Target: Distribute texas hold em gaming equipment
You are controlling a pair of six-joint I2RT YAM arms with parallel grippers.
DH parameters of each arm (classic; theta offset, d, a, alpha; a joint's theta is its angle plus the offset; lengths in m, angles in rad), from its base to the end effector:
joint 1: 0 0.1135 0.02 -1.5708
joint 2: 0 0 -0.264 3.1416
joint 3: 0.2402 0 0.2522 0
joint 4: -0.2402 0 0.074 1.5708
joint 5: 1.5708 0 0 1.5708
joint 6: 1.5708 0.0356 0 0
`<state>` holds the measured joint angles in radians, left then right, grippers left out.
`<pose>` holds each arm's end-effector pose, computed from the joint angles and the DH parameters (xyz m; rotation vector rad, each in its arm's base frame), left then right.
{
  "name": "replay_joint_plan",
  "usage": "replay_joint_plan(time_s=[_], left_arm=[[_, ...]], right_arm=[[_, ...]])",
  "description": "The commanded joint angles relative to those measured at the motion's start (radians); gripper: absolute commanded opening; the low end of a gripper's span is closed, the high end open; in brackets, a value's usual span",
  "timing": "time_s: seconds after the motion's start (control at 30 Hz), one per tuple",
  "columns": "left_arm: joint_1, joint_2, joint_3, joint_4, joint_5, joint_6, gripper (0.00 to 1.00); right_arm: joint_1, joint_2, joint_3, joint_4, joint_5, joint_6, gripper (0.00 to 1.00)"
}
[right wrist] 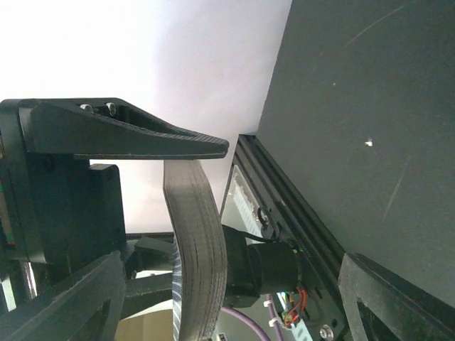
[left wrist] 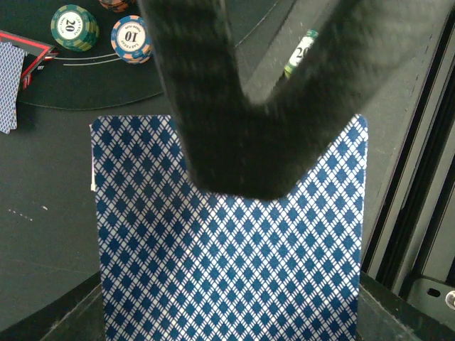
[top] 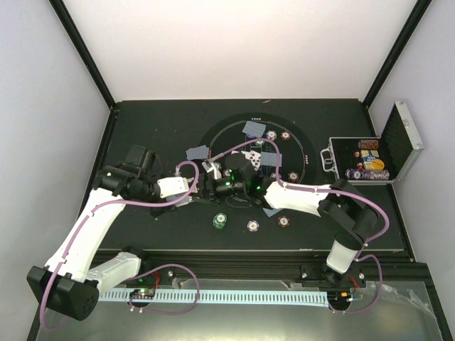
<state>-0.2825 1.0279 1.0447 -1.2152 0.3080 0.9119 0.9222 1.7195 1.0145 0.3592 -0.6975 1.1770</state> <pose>0.1572 -0.0569 0.3031 1.5747 2.1760 -0.2398 0.2112 0.3165 0.2272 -0.3002 2.4336 1.8778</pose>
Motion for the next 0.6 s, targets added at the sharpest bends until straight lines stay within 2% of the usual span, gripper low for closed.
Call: replay_joint_plan(time_s=[0.0,0.37,0.57], left_arm=[[0.002,0.001,0.046,-0.012,0.026,-0.007,0.02],[0.002,0.004,0.045,-0.012,0.024,-0.004,0.02],[0.002,-0.001,0.043,-0.012,0.018,-0.001,0.02]], right_arm=[[0.024,0.039,0.013,0.112,-0.031,0.055,0.84],[0.053,0.148,0.039,0.259,-0.073,0.136,0.81],[0.04,0.163,0.038,0.224,-0.073,0.114,0.76]])
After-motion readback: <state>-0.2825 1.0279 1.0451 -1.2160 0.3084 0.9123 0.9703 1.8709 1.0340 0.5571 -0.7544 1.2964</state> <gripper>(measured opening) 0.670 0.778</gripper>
